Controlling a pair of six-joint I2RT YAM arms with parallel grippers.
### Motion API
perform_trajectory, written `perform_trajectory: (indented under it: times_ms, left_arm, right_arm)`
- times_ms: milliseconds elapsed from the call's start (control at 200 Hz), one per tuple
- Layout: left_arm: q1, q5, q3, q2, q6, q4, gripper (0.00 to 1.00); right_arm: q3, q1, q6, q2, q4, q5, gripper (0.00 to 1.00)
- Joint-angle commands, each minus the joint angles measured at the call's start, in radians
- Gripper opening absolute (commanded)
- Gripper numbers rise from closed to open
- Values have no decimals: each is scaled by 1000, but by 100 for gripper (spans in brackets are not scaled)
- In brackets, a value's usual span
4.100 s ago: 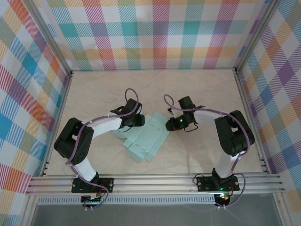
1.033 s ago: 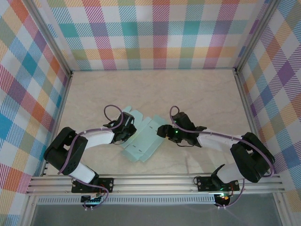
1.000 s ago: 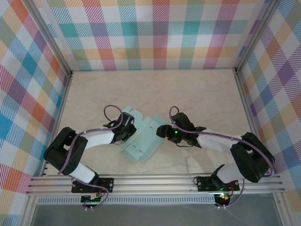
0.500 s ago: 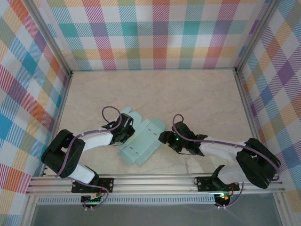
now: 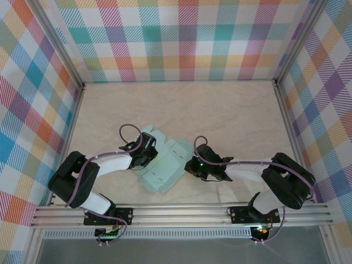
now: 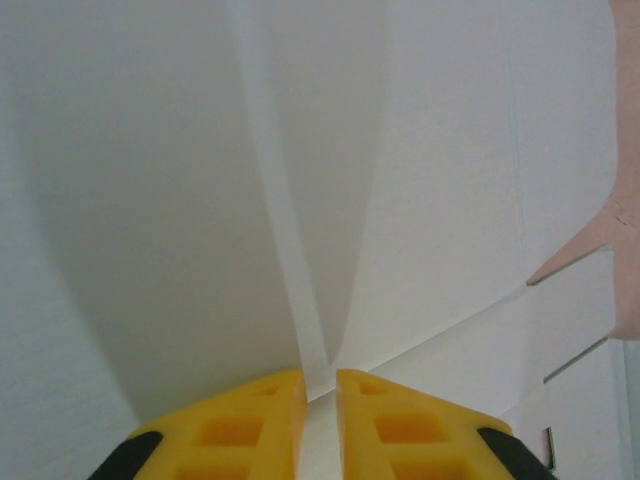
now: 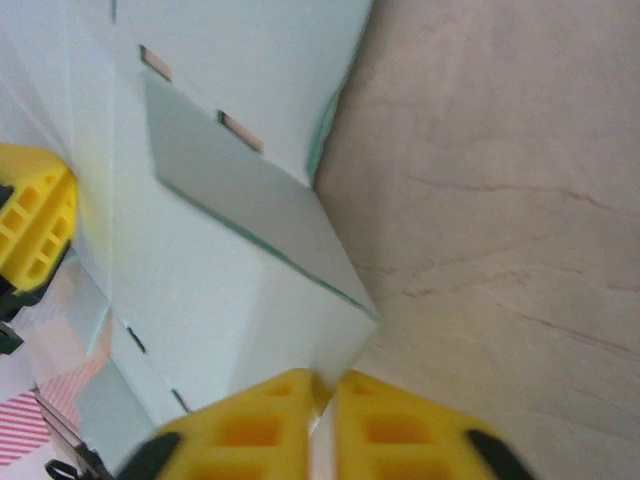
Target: Fold the paper box
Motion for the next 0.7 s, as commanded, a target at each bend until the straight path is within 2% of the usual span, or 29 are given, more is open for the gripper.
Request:
perform_trajectory:
  times_ms: [0, 75, 175, 225, 295, 365, 460, 575, 695]
  left_arm:
    - [-19, -47, -3, -25, 28, -128, 23]
    - [-28, -78, 42, -77, 98, -192, 32]
    - [-31, -99, 122, -148, 217, -296, 51]
    - [-31, -100, 165, -168, 293, -332, 60]
    - [-31, -104, 224, -172, 378, -390, 67]
    - [-30, -92, 252, -166, 428, -413, 68]
    - [-28, -36, 256, -144, 451, -389, 68]
    - [-28, 37, 254, -89, 455, -352, 68]
    - [-28, 104, 248, -14, 452, -294, 66]
  right_arm:
    - [38, -15, -37, -11, -11, -7, 1]
    - [66, -52, -94, -18, -104, -18, 0]
    - [170, -133, -264, 3, -338, -49, 0]
    - [217, -192, -382, 28, -422, -122, 0]
    - [307, -290, -591, 92, -573, -257, 0]
    - [438, -353, -819, 179, -784, -275, 0]
    - [611, -390, -1037, 296, -1007, -158, 0]
    - [783, -402, -1122, 408, -1136, -6, 0]
    - [891, -420, -1169, 467, -1157, -20, 0]
